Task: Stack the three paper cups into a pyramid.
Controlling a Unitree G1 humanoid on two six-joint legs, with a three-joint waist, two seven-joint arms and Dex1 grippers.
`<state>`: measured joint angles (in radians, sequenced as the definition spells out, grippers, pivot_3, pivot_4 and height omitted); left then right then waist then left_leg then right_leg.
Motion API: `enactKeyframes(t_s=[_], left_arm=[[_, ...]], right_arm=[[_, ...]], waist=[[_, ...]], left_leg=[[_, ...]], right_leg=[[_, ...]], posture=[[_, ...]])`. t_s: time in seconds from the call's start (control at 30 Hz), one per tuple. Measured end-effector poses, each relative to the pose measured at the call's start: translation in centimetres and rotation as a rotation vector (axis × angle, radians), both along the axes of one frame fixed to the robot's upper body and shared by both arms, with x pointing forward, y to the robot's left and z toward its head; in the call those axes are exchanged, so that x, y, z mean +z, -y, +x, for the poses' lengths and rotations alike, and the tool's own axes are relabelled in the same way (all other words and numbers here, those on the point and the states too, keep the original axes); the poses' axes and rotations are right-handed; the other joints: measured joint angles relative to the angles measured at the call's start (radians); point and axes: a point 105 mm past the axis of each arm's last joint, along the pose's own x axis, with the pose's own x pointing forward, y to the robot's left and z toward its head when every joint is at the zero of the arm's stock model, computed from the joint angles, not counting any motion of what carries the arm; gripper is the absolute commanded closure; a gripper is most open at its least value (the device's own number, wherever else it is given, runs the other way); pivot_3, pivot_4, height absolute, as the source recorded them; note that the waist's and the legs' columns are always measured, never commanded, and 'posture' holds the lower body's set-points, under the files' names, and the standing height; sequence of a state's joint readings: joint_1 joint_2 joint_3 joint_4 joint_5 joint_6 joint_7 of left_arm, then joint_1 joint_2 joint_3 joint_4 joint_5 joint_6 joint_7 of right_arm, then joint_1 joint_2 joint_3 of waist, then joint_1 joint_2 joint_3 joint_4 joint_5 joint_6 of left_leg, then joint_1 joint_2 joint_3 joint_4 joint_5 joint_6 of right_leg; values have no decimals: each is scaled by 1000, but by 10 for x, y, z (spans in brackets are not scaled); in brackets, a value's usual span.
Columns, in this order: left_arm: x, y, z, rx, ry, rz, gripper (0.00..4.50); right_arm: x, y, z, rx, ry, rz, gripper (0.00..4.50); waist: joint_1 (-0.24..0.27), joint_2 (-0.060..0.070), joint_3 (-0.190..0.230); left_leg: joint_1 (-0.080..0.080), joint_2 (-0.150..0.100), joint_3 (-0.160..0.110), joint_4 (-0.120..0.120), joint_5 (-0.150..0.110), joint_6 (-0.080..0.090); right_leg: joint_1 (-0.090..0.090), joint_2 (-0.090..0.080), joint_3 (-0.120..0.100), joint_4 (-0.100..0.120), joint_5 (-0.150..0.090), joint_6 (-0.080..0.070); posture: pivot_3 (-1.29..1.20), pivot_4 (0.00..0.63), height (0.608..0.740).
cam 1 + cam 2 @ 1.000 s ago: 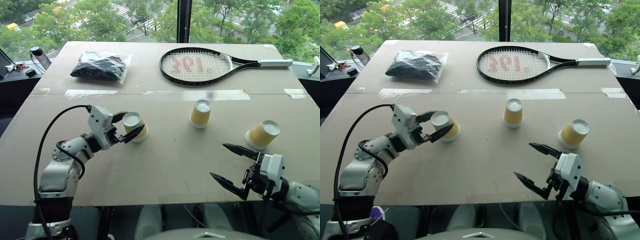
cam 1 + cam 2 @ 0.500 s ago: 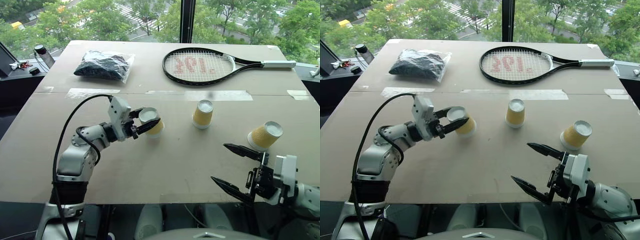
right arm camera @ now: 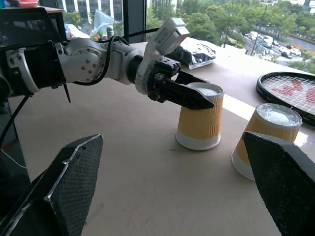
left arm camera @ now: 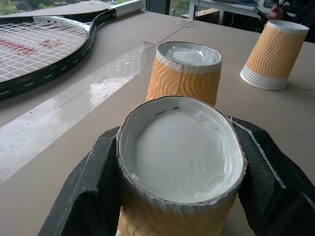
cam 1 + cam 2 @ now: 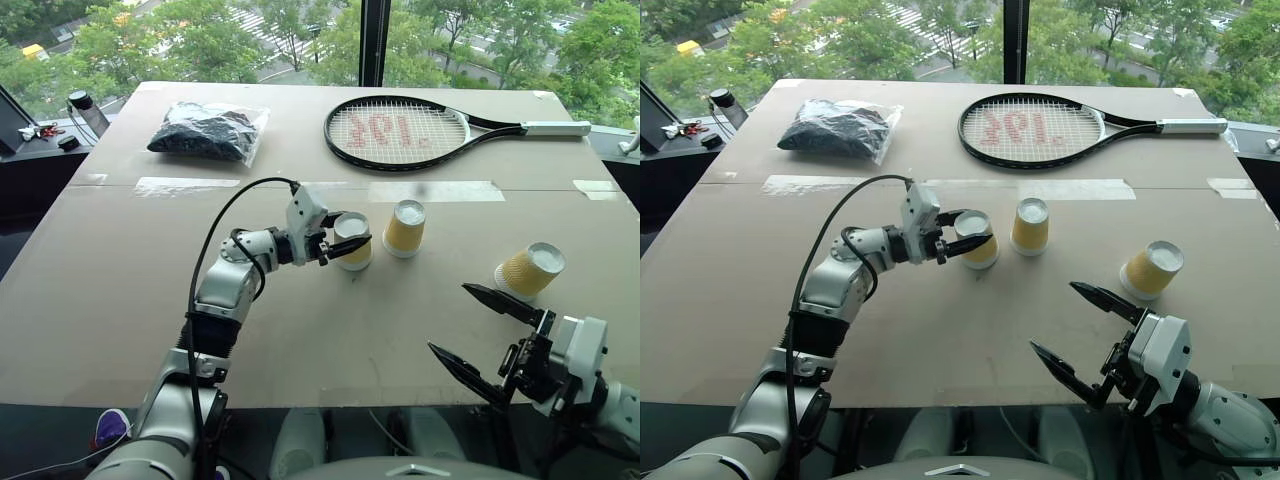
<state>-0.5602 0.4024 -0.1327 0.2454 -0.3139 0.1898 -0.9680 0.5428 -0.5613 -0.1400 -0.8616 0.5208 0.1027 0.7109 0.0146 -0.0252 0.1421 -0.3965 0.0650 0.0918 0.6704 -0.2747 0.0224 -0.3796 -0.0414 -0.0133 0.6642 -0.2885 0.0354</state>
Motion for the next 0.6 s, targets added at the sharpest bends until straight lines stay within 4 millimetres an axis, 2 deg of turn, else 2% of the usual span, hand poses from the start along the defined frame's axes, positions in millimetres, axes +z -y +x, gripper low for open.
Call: enactKeyframes(t_s=[0.03, 0.13, 0.2, 0.4, 0.6], left_arm=[[0, 0, 0, -2, 1, -6, 2056], [-3, 1, 1, -8, -9, -19, 523], [-10, -1, 1, -1, -34, -17, 98], [-12, -8, -8, 6, -57, -27, 98], [9, -36, -20, 74, -19, -77, 98]], right_arm=[[0, 0, 0, -4, 1, -2, 0], [0, 0, 1, -14, 3, -3, 0], [0, 1, 1, -21, 3, -4, 0], [0, 3, 13, -69, 7, -9, 0], [-10, 5, 32, -129, -37, -35, 0]], waist=[[0, 0, 0], [0, 0, 0], [0, 0, 0], [-3, 0, 0], [-2, 0, 0]], left_leg=[[0, 0, 0, 0, 0, 0], [0, 0, -2, 1, 0, 0], [0, 0, -2, 1, 0, 0], [0, 0, -3, 0, 0, 0], [0, 0, -4, 0, 0, 0]], right_leg=[[0, 0, 0, 0, 0, 0], [1, 0, -1, 0, 0, 0], [1, 0, -1, 0, 0, 0], [1, 0, -1, 0, 0, 0], [1, -1, -1, 0, 0, 0]], posture=[[0, 150, 740], [0, 150, 740], [0, 150, 740], [0, 150, 740], [0, 150, 740]])
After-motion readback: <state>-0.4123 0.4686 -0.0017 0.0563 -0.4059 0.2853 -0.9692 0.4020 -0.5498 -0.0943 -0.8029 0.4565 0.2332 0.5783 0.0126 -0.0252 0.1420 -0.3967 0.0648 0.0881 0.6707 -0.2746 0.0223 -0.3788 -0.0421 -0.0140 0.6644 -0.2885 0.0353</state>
